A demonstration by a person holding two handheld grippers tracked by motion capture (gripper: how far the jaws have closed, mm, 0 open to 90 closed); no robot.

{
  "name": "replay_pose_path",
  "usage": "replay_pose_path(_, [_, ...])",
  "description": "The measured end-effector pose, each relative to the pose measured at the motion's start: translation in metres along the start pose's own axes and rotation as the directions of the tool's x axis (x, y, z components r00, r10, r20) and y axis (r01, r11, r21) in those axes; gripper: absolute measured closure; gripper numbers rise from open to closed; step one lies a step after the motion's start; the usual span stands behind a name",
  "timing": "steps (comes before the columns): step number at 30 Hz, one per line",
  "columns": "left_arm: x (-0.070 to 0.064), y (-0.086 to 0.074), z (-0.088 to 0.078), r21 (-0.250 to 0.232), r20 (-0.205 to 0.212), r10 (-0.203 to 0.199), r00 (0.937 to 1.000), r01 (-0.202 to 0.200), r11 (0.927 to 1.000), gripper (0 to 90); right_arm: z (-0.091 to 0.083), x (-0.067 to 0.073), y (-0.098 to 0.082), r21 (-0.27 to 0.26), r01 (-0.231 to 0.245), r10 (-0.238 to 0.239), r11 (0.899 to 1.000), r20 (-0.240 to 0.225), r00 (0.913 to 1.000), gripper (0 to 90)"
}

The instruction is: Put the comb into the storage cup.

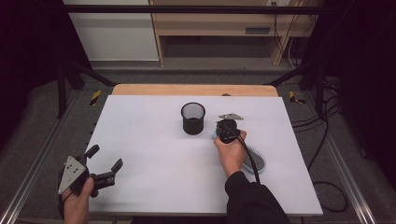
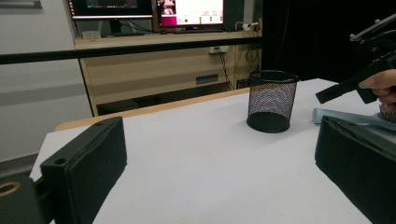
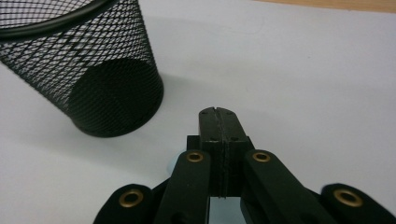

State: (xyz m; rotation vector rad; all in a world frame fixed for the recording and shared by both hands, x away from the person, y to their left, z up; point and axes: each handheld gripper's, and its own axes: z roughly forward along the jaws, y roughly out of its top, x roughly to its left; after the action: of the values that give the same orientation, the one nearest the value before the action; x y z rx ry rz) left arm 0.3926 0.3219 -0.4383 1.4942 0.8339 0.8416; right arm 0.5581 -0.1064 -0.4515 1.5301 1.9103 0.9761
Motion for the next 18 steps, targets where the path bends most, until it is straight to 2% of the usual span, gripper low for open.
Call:
replay_pose_path(5, [0.001, 0.001, -0.001, -0.006, -0.01, -0.005, 0.9999, 0.005, 1.0, 2.0, 0.006, -0.001, 0.002, 0.029, -0.003, 0.003, 1.0, 0.026, 0.9997, 90.0])
replay_pose_path(11, [0.001, 0.002, -0.001, -0.013, -0.009, -0.003, 1.0, 0.003, 0.9999, 2.0, 0.012, 0.001, 0.0, 0.056, -0.008, 0.008, 0.998, 0.016, 0.9998, 90.0])
replay_pose_path(18, [-0.001, 0.003, 0.0, -0.013, -0.004, 0.007, 1.0, -0.007, 0.9999, 2.0, 0.015, 0.0, 0.003, 0.079, 0.011, -0.013, 0.997, 0.022, 0.9997, 90.0])
